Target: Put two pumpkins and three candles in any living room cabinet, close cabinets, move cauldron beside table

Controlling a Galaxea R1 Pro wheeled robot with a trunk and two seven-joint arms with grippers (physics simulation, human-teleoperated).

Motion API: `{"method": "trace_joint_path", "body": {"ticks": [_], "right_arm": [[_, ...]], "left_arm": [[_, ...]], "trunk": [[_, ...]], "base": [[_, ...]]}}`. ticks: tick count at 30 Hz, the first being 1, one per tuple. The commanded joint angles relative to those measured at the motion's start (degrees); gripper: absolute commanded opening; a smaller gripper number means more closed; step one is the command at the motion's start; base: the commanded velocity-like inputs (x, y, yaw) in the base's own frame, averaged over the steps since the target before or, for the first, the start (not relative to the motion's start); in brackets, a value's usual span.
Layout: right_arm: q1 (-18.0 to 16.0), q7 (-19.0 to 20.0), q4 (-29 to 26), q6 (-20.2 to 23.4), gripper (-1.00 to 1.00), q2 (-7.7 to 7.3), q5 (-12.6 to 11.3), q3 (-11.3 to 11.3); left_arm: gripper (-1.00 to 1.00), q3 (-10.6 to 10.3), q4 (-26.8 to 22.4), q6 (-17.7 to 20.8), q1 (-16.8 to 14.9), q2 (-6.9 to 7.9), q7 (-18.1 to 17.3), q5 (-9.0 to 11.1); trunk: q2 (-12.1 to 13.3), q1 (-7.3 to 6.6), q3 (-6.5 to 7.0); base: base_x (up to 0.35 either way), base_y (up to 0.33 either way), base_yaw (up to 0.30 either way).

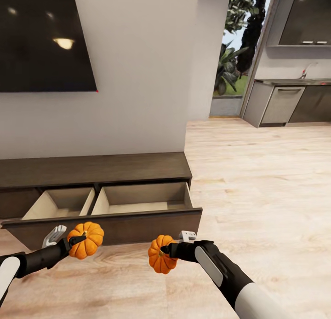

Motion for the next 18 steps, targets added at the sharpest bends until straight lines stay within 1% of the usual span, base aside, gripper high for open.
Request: {"method": "trace_joint_path", "body": {"ticks": [1, 5, 7, 9, 10, 11, 13, 14, 15, 16, 17, 18], "right_arm": [[-0.03, 0.00, -0.03, 0.19, -1.00, -0.01, -0.04, 0.04], [-0.02, 0.05, -0.48, 0.19, -1.00, -0.01, -0.04, 0.03], [-0.03, -0.34, -2.74, 0.65, -1.00, -0.03, -0.01, 0.09], [-0.01, -0.82, -4.40, 1.00, -1.00, -0.07, 0.02, 0.11], [0.00, -1.29, -5.42, 1.28, -1.00, -0.16, 0.03, 0.09], [0.01, -2.07, -6.79, 1.82, -1.00, -0.17, 0.00, 0.02], [0.01, -5.94, -12.08, 4.50, -1.00, -0.18, -0.10, -0.20], [0.00, -7.50, -14.13, 5.66, -1.00, -0.18, -0.25, -0.26], [0.01, -9.71, -17.74, 7.75, -1.00, -0.18, -0.48, -0.31], [0.02, -10.90, -20.34, 9.02, -1.00, -0.15, -0.58, -0.36], [0.00, -12.02, -23.82, 10.44, -1.00, -0.18, -0.75, -0.47], [0.00, -12.62, -26.13, 11.23, -1.00, -0.21, -0.90, -0.52]], "left_arm": [[-1.00, 0.10, 0.00, 0.27, -0.04, -0.03, -0.53, -0.36], [-1.00, -0.10, -0.26, 0.27, -0.04, -0.07, -0.47, -0.76], [-1.00, -0.40, -2.32, 0.27, -0.04, -0.21, -0.09, -1.03], [-1.00, -1.00, -4.29, 0.29, 0.02, -0.37, 1.44, -1.11], [-1.00, -1.86, -5.29, 0.31, 0.03, -0.44, 3.03, -1.09], [-1.00, -3.26, -6.33, 0.33, 0.04, -0.51, 5.13, -1.08], [-1.00, -8.56, -8.93, 0.35, 0.05, -0.59, 13.11, -1.07], [-1.00, -9.86, -9.83, 0.33, 0.05, -0.63, 15.84, -1.05], [-1.00, -11.31, -10.94, 0.30, 0.05, -0.75, 19.53, -0.97], [-1.00, -12.11, -11.44, 0.29, 0.05, -0.97, 21.61, -0.96], [-1.00, -13.20, -11.92, 0.28, 0.05, -1.69, 24.22, -1.00], [-1.00, -13.89, -12.23, 0.24, 0.05, -2.57, 26.68, -1.04]], "trunk": [[0.39, -0.23, 0.14], [2.00, -1.11, 0.85], [2.80, -1.55, 1.21], [3.60, -1.99, 1.57], [4.00, -2.21, 1.75], [4.41, -2.43, 1.93], [5.21, -2.87, 2.29], [5.61, -3.09, 2.47], [6.01, -3.31, 2.65], [6.41, -3.53, 2.83], [6.81, -3.75, 3.01], [7.21, -3.97, 3.19]], "base": [[0.000, 0.000, 0.000], [0.000, 0.000, 0.000], [0.000, 0.000, 0.000], [0.000, 0.000, 0.000], [0.000, 0.000, 0.000], [0.000, 0.000, 0.000], [0.000, 0.000, 0.000], [0.000, 0.000, 0.000], [0.000, 0.000, 0.000], [0.000, 0.000, 0.000], [0.000, 0.000, 0.000], [0.000, 0.000, 0.000]]}}
